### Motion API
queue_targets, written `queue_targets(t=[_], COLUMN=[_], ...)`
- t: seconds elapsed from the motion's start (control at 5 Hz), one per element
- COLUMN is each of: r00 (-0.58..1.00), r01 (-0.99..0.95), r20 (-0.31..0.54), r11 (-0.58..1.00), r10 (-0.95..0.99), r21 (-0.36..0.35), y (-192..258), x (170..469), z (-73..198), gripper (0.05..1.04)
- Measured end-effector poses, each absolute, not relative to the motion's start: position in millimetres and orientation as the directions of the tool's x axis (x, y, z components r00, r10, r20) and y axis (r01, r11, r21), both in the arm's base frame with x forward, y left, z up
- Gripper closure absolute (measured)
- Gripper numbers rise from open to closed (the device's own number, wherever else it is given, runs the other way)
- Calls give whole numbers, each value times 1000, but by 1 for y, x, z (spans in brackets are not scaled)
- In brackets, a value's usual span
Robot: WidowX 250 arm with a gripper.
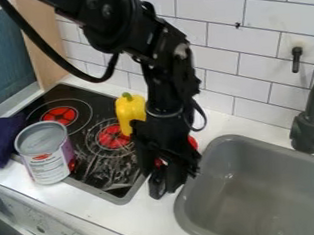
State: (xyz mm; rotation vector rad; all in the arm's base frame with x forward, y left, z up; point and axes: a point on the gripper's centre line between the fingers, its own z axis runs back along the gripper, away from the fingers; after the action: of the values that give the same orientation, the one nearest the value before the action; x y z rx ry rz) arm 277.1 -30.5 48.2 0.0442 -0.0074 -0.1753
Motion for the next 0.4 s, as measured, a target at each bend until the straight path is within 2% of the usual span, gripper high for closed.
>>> queue_targets(t=[0.2, 0.4], r00=[984, 985], r01=[181, 173], r20=[-6, -22], r11=[982, 984], r10=[-181, -172], r21=[58, 48], y=[-32, -32], x=[278, 273], z=[51, 56], gripper=[695, 729])
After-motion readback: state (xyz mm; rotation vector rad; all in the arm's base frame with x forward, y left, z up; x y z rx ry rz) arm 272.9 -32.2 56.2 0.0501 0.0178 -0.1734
